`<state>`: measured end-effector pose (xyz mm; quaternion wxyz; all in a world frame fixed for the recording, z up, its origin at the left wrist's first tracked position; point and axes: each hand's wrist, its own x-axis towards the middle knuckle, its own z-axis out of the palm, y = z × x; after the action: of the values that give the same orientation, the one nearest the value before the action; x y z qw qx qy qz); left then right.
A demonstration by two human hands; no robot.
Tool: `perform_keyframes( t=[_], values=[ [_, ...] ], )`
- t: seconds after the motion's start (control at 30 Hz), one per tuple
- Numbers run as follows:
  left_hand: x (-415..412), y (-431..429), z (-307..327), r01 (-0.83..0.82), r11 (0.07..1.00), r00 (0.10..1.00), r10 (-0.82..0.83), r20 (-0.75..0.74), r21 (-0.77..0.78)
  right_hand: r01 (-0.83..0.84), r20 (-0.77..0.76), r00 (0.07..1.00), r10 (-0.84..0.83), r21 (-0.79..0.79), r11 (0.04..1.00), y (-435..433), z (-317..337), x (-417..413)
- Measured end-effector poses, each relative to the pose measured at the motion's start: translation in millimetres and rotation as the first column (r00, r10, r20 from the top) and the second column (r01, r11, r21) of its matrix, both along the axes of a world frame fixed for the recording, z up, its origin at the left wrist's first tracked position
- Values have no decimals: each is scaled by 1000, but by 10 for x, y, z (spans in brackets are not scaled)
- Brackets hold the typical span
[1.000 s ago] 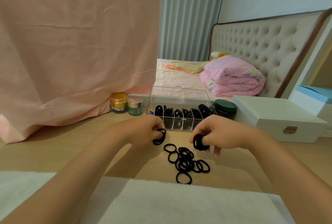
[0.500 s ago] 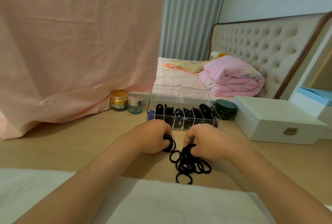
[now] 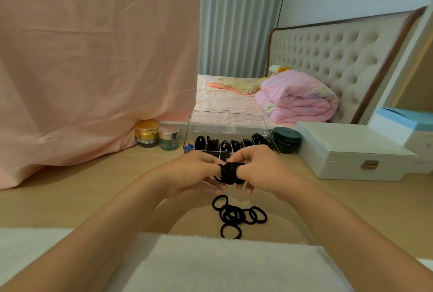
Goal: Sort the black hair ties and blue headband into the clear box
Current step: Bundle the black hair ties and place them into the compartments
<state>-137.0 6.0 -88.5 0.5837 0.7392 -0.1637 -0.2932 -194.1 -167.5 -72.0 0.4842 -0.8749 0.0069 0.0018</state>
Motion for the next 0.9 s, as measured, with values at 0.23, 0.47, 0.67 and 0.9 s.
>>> perform_keyframes(
  t=[0.23, 0.47, 0.67, 0.9],
  values=[
    [-20, -23, -43, 77, 997, 997, -77, -3, 7, 178, 46, 984, -174, -100, 979, 45, -96, 52],
    [15, 49, -84, -24, 1000, 999, 24, -47, -12, 19, 23, 1000, -18, -75, 997, -21, -54, 25],
    [19, 78, -84, -48, 998, 998, 47, -37, -27, -131, -103, 982, 157, 228, 965, -169, 47, 17],
    [-21, 46, -58, -81, 995, 997, 81, 17, -52, 3, 36, 999, -8, 135, 991, -83, -31, 37]
  ],
)
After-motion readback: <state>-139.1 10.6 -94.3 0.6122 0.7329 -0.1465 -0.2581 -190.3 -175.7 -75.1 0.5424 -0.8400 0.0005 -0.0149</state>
